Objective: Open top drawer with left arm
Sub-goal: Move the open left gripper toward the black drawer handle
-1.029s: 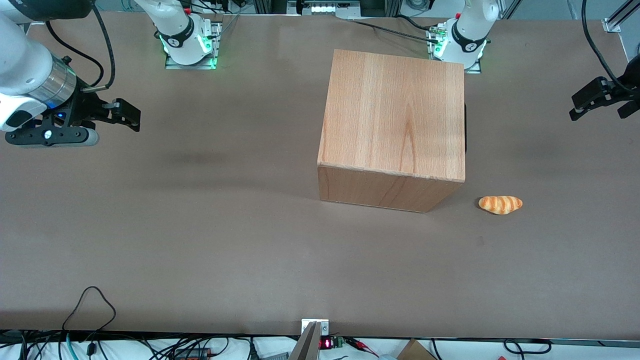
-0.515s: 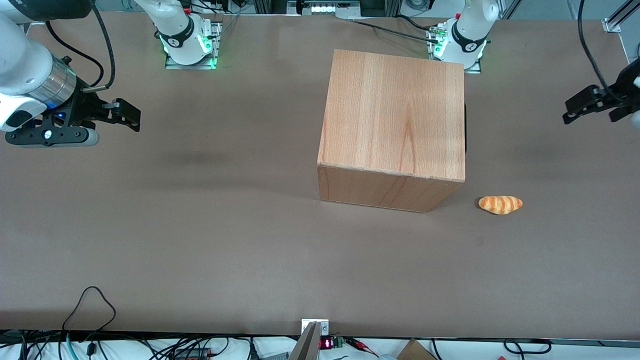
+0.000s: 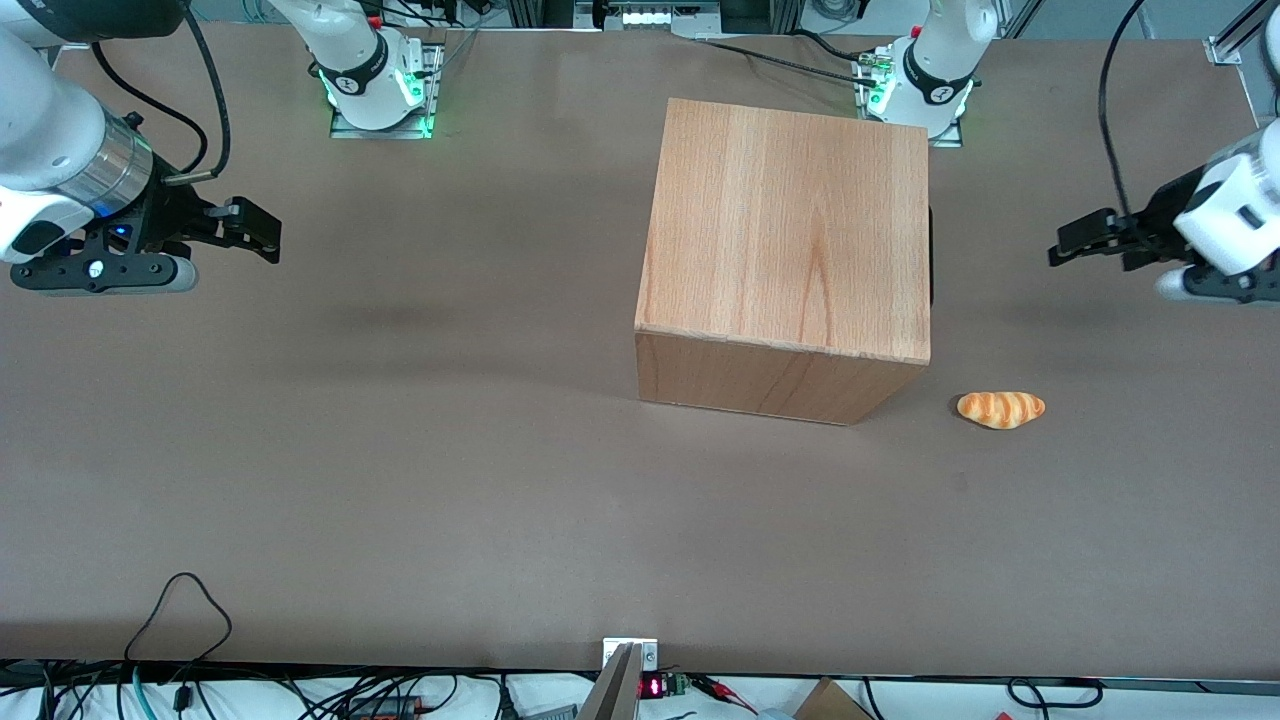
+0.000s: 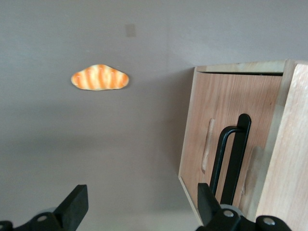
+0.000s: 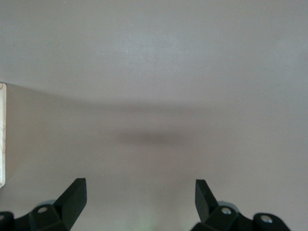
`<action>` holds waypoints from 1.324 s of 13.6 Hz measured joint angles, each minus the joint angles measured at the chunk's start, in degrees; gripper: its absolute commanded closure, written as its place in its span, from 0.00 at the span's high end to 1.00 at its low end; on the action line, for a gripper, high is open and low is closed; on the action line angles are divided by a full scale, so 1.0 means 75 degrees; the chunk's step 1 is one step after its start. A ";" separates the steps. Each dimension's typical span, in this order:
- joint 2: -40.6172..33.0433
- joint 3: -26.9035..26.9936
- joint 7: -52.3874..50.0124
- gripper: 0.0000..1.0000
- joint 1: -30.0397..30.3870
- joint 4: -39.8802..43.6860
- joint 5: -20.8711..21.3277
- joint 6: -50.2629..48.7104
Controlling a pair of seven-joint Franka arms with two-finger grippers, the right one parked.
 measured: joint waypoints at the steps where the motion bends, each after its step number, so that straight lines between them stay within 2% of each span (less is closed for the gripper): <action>1: 0.0000 -0.0002 0.0141 1.00 -0.0001 -0.0233 -0.0172 0.0188; 9: -0.0010 -0.0055 0.1083 1.00 -0.0033 -0.1656 -0.1228 0.1219; 18: -0.0020 -0.0560 0.1094 1.00 -0.0054 -0.2187 -0.1378 0.1652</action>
